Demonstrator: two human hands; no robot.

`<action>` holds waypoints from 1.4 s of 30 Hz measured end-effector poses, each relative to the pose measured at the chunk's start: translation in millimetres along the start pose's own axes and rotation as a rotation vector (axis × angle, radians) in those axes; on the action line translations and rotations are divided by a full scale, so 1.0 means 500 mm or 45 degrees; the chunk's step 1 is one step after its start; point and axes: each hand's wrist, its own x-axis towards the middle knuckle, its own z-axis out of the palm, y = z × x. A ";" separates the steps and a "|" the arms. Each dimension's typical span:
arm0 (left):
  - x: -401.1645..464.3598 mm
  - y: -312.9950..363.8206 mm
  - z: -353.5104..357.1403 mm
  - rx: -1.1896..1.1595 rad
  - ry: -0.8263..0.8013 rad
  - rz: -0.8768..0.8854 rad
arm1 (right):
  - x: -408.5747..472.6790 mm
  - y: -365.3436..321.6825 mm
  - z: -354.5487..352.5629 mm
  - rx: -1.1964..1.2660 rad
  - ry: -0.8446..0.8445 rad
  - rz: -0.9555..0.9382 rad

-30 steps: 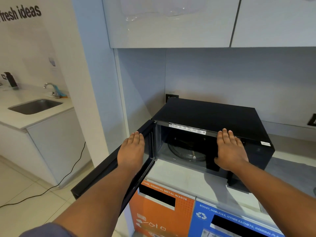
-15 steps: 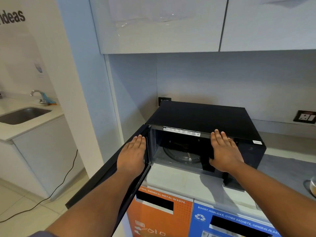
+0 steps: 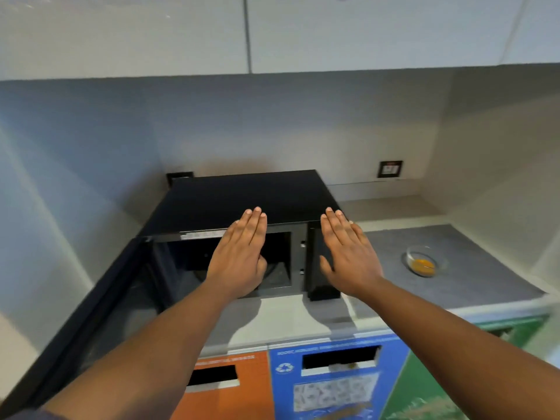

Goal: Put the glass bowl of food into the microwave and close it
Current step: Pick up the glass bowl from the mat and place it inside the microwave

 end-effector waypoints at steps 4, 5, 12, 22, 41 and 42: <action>0.094 0.130 0.047 -0.084 0.026 0.136 | -0.049 0.120 -0.015 -0.038 0.016 0.119; 0.116 0.165 0.061 -0.106 0.030 0.166 | -0.060 0.156 -0.013 -0.038 0.009 0.143; 0.265 0.411 0.162 -0.141 0.089 0.373 | -0.109 0.410 0.027 -0.003 -0.034 0.275; 0.392 0.649 0.388 -0.873 -0.110 -0.066 | -0.163 0.648 0.197 0.673 0.083 0.673; 0.489 0.821 0.660 -2.422 -0.374 -1.320 | -0.152 0.776 0.376 2.346 0.152 1.258; 0.489 0.823 0.662 -2.440 -0.374 -1.315 | -0.155 0.779 0.385 2.349 0.155 1.258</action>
